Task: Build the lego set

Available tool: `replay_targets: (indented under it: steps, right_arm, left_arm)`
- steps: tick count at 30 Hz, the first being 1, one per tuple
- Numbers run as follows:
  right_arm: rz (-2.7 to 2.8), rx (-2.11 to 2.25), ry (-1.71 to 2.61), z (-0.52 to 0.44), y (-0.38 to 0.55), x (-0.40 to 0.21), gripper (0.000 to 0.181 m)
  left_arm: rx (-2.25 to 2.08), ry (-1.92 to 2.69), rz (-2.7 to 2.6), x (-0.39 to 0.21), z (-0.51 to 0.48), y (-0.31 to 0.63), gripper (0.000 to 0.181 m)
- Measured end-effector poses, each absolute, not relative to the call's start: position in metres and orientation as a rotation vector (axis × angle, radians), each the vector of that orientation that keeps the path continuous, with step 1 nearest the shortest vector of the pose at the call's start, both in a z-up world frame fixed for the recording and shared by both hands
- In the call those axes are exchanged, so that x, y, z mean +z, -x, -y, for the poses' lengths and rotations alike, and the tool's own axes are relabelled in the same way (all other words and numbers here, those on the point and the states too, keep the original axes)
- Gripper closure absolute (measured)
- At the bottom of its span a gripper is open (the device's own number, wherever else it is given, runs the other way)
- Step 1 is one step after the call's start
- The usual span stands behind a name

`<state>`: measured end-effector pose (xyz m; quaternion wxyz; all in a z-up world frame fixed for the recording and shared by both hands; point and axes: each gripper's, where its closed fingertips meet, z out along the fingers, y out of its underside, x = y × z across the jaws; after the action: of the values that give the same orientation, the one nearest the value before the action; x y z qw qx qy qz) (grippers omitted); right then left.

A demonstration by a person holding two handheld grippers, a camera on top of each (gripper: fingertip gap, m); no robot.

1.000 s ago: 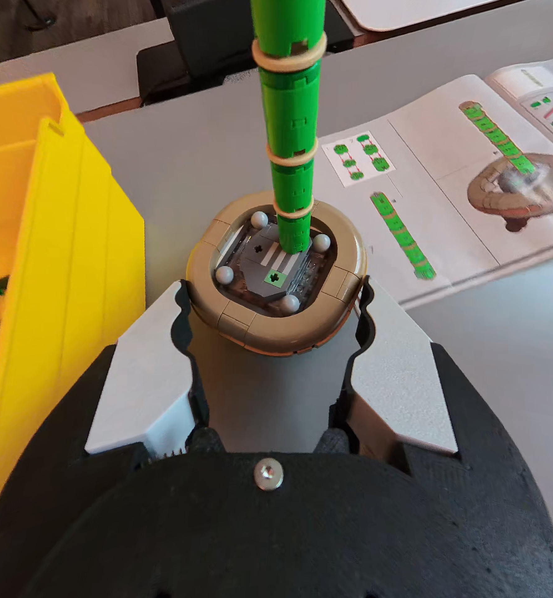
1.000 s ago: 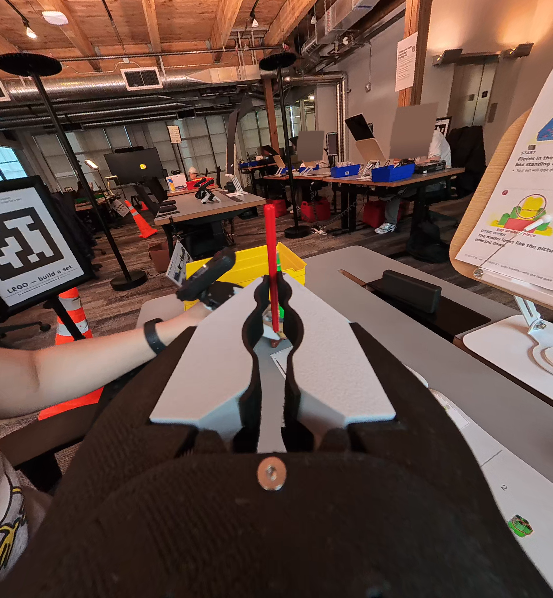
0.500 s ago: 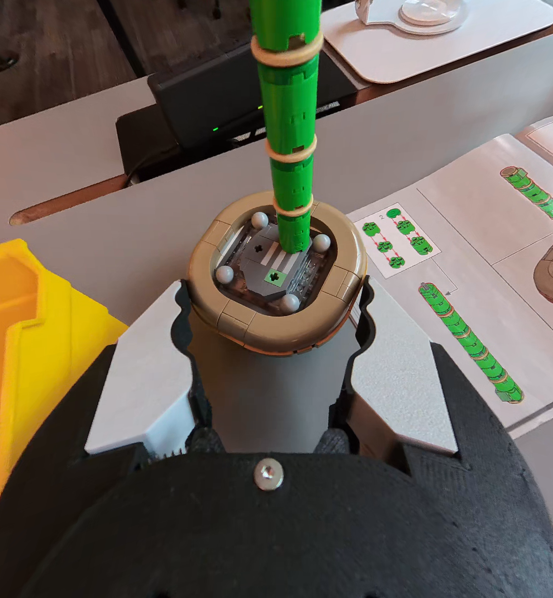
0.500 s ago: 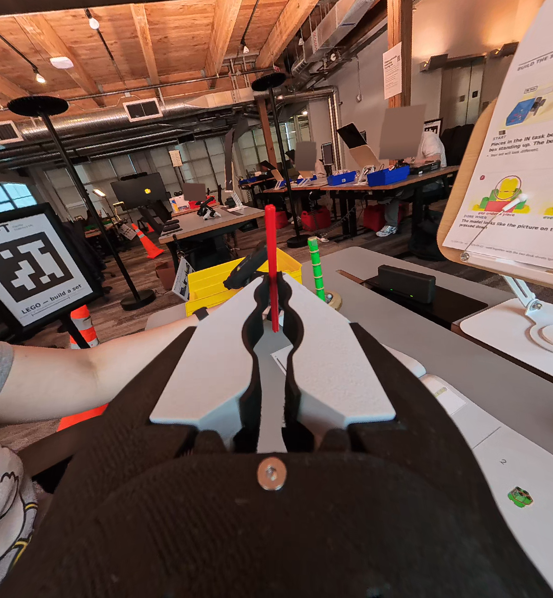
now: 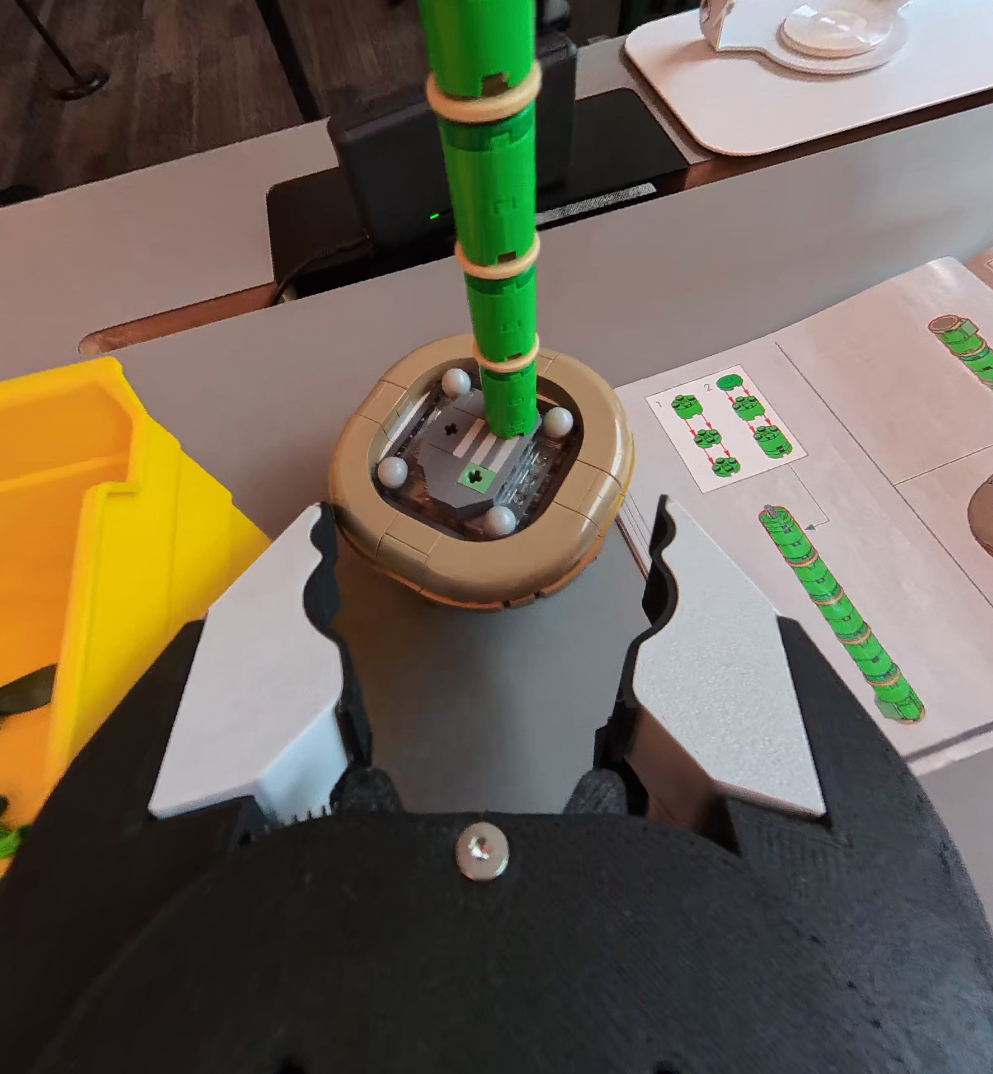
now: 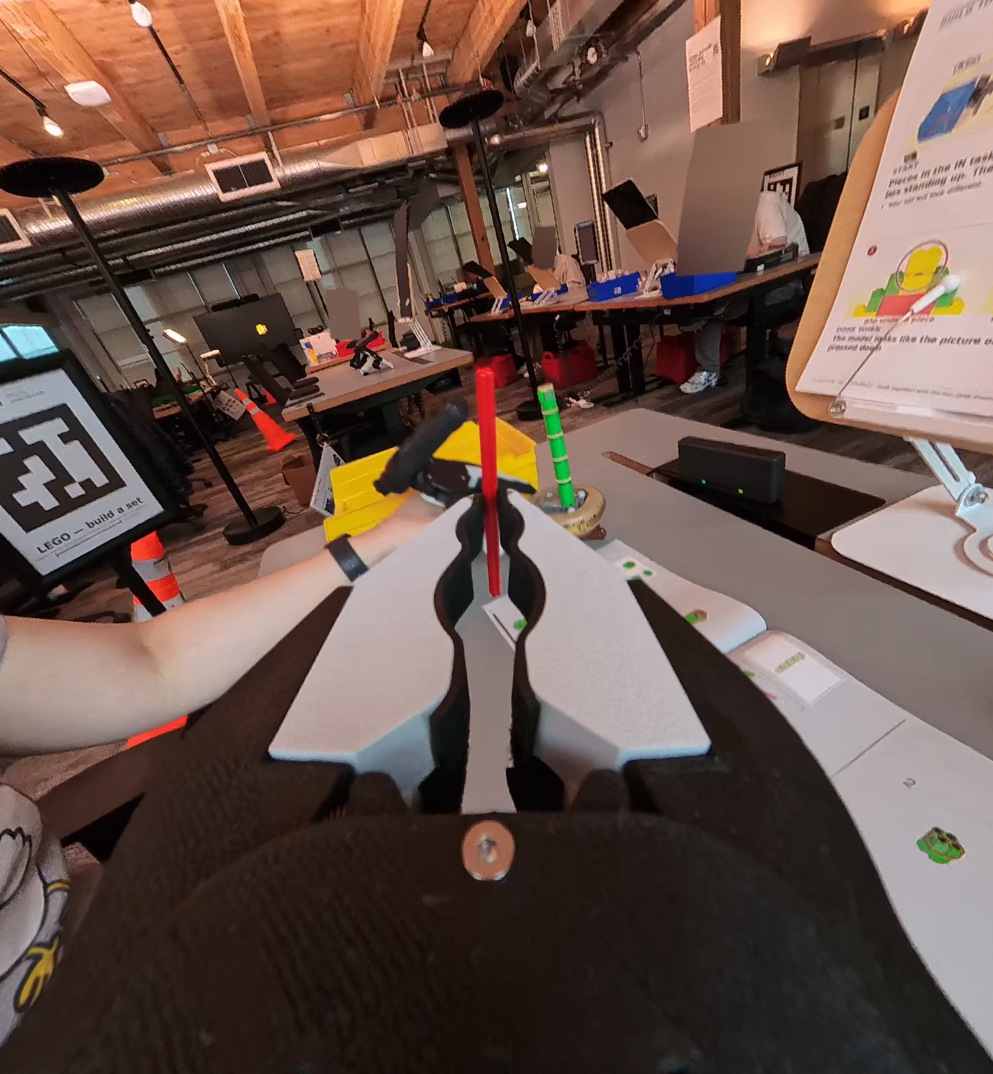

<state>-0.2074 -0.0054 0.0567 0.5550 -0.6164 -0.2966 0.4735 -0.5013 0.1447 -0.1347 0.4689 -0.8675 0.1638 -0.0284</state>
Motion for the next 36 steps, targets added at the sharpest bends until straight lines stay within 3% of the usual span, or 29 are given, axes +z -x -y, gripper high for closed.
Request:
replay_targets:
  steps: [9,13,18,36]
  right_arm:
    - [0.882,0.925,1.663,0.01,0.24,-0.023,0.177]
    - [1.192,0.435,1.772,0.015,0.244,-0.065,0.177]
    - [1.603,-0.171,1.846,0.021,0.219,-0.124,0.177]
    - [1.785,0.307,2.002,0.054,0.231,-0.173,0.177]
  left_arm:
    - [0.057,2.146,-0.287,-0.124,-0.097,0.495,0.077]
    - [0.027,1.981,-0.294,-0.101,-0.078,0.472,0.09]
    - [-0.038,1.926,-0.396,-0.093,-0.073,0.441,0.093]
    - [-0.233,2.012,-0.431,-0.112,-0.069,0.424,0.098]
